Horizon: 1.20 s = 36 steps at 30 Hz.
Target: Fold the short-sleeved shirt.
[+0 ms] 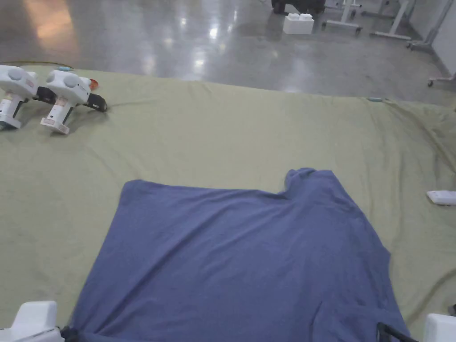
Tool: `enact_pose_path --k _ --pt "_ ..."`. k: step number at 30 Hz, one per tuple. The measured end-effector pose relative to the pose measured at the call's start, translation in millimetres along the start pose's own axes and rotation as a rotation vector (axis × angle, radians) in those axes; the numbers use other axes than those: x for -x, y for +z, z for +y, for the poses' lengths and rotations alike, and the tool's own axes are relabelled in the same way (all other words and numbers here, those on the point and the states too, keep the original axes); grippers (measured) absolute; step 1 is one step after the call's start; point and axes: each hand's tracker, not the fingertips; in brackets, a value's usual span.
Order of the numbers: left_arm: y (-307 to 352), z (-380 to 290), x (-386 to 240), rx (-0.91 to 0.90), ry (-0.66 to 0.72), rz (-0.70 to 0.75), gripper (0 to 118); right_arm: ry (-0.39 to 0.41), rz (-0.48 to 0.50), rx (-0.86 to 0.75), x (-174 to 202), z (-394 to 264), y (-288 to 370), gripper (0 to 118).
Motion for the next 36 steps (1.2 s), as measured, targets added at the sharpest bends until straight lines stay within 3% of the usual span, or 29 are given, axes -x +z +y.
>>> enact_pose_path --k 7,9,10,12,13,14,15,17,22,29,36 --pt "11.0 2.7 1.9 -0.025 0.01 -0.018 2 0.036 0.024 0.235 -13.1 -36.6 -21.1 74" --pt "10.8 3.5 2.2 -0.024 0.011 -0.018 2 0.054 0.006 0.268 -9.4 -41.6 -34.0 68" --pt "10.4 2.9 2.1 -0.023 0.012 -0.019 2 0.058 0.011 0.275 -6.8 -43.2 -38.7 60" --pt "6.8 2.5 4.2 -0.02 0.019 -0.019 2 0.076 0.041 0.311 -2.7 -45.5 -49.3 21" --pt "5.9 1.9 4.3 -0.017 0.022 -0.02 2 0.068 0.074 0.325 -1.3 -46.0 -51.6 10" --pt "5.1 1.2 4.1 -0.015 0.026 -0.02 2 0.05 0.101 0.315 -0.3 -45.2 -51.9 10" --pt "4.9 0.7 3.4 -0.013 0.028 -0.017 2 0.064 0.068 0.317 2.4 -43.3 -50.3 9" --pt "6.1 0.1 1.3 -0.01 0.023 -0.016 2 0.156 0.049 0.324 5.8 -37.9 -44.0 7" --pt "9.3 -1.0 -1.4 -0.006 0.016 -0.022 2 0.174 0.005 0.307 -2.2 -23.3 -19.8 7" --pt "10.0 -8.3 -5.7 -0.011 0.017 -0.035 2 0.126 0.002 0.242 -12.0 -8.1 -8.2 7" --pt "28.3 22.9 -4.3 -0.162 0.057 -0.076 2 0.069 0.036 0.103 -13.2 37.8 0.0 7"
